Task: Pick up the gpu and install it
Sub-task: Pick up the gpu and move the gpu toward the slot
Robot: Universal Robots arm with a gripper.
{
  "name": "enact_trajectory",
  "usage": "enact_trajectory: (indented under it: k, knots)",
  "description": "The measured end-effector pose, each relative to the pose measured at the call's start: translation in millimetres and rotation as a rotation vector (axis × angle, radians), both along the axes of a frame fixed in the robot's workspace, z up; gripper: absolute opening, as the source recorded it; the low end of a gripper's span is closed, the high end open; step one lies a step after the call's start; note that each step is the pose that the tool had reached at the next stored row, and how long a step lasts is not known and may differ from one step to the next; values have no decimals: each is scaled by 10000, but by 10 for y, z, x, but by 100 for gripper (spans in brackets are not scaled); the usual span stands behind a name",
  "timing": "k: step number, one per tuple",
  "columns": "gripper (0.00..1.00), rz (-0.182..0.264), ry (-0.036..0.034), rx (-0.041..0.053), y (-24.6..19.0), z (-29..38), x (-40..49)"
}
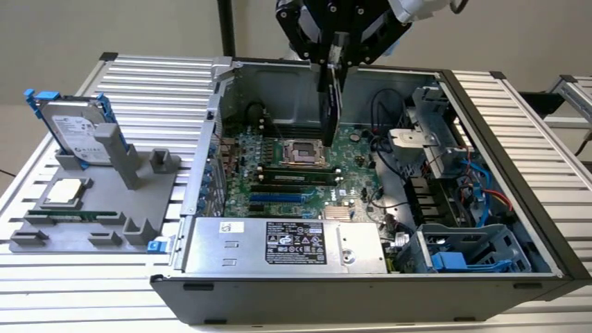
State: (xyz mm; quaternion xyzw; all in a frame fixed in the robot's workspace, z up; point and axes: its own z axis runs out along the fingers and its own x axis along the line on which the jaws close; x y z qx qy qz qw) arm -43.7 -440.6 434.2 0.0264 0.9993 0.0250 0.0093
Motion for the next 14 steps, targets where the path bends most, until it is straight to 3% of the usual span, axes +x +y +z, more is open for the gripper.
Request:
enact_trajectory:
  k: [10, 14]
  knots:
    - [0, 1, 0, 0, 0, 0, 198]
    - [0, 1, -2, 0, 0, 0, 206]
